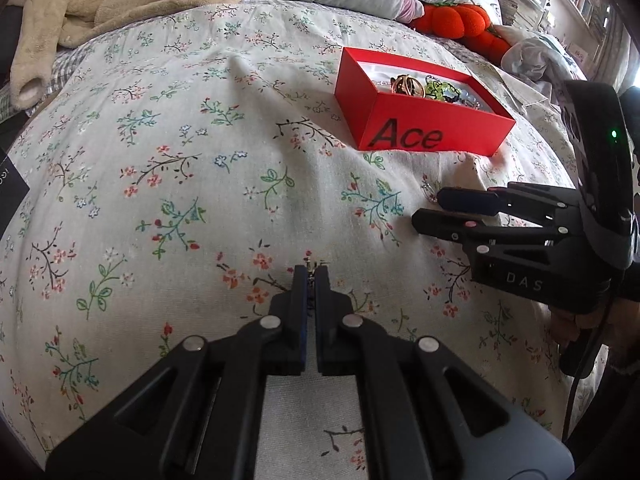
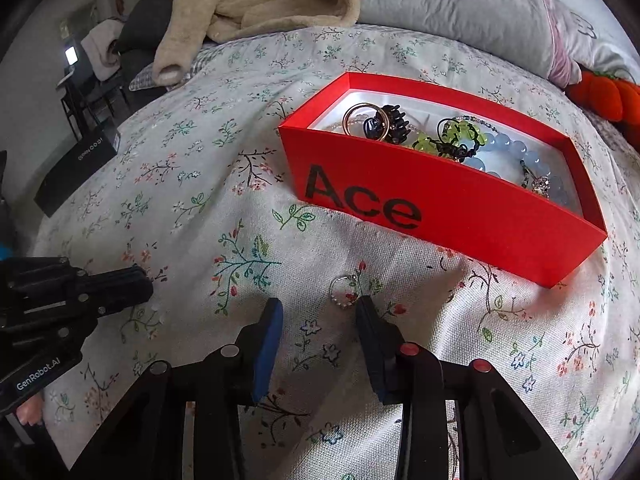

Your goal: Organize jewelry

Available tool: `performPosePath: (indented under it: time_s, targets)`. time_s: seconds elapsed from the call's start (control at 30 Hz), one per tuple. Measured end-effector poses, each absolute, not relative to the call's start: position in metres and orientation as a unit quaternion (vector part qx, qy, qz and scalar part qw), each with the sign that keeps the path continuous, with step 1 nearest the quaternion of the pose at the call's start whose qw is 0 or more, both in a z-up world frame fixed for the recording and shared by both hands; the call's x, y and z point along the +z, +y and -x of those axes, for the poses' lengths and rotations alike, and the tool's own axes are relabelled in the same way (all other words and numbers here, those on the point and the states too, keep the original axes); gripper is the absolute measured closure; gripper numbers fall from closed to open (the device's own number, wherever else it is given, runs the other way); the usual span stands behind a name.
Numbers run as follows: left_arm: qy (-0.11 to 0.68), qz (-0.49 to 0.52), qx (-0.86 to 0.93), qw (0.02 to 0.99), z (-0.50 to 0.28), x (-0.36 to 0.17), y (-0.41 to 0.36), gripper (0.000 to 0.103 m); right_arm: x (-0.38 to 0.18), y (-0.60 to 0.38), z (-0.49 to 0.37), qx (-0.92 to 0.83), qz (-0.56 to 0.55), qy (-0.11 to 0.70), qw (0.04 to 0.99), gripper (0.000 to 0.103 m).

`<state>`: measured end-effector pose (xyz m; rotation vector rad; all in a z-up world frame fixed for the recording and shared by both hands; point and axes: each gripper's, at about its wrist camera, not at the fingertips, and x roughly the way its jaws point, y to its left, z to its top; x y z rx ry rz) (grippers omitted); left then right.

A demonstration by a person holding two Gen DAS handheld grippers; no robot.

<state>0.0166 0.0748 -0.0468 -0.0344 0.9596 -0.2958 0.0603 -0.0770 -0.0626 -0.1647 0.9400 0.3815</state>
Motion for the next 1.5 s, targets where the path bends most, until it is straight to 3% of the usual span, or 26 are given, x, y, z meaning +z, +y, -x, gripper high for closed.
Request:
performPosePath:
  time_s: [0.13,0.3,0.63,0.87,1.23,1.43,1.5]
  targets:
    - [0.461,0.021,-0.146,0.875,-0.019,-0.047,0.077,0.099,-0.063,-0.076,-0.066,0.179,0.075,0.449,0.872,0.066]
    - [0.462,0.018,-0.146,0.875,-0.02,-0.047,0.08,0.099,-0.061,-0.081,-0.072,0.164,0.07,0.458,0.871,0.079]
    - [0.465,0.025,-0.147,0.873,-0.023,-0.049,0.08,0.099,-0.063,-0.084,-0.076,0.161,0.057,0.457,0.873,0.081]
    - [0.465,0.021,-0.139,0.874,-0.024,-0.046,0.079,0.099,-0.058,-0.085,-0.075,0.158,0.06,0.453,0.875,0.096]
    - [0.46,0.015,-0.135,0.877,-0.025,-0.034,0.075,0.099,-0.041,-0.099,-0.058,0.167,0.057,0.444,0.879,0.097]
    - [0.46,0.022,-0.127,0.879,-0.025,-0.038,0.068,0.099,-0.046,-0.101,-0.055,0.176,0.065,0.45,0.873,0.081]
    - [0.457,0.016,-0.125,0.88,-0.025,-0.039,0.065,0.099,-0.046,-0.099,-0.053,0.181,0.066,0.443,0.876,0.052]
